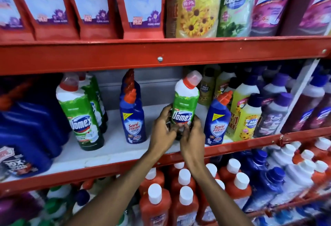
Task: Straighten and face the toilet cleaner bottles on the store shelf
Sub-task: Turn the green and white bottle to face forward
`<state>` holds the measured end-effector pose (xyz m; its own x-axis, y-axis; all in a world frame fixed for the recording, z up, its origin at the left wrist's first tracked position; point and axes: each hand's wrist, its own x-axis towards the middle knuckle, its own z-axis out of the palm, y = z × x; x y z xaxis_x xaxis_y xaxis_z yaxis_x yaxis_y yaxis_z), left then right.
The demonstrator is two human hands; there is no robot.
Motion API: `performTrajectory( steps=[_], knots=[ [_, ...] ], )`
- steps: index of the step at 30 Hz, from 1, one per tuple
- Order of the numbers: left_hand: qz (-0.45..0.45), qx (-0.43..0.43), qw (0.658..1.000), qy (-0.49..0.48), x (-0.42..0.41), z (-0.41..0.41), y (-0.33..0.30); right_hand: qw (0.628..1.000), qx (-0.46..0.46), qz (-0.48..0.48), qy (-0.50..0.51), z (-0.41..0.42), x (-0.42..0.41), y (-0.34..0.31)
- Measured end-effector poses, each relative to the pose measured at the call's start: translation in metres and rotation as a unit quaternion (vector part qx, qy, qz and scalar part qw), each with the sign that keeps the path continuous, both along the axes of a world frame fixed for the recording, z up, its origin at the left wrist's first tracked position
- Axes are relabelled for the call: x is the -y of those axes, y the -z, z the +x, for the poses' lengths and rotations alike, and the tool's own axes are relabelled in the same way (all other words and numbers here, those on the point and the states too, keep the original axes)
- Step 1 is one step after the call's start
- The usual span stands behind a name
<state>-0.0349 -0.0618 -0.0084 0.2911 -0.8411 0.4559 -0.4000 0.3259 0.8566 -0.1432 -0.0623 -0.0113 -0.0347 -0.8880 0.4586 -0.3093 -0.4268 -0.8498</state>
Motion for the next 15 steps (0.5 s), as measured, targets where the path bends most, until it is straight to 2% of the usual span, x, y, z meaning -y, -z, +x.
performTrajectory(
  steps=[7, 15],
  knots=[
    [-0.072, 0.038, 0.996, -0.02, -0.087, 0.035, -0.011, 0.995, 0.028, -0.082, -0.039, 0.017, -0.068, -0.001],
    [-0.106, 0.05, 0.982, -0.149, -0.179, 0.121, -0.014, 0.984, 0.015, -0.089, -0.156, 0.1, -0.125, -0.007]
  ],
)
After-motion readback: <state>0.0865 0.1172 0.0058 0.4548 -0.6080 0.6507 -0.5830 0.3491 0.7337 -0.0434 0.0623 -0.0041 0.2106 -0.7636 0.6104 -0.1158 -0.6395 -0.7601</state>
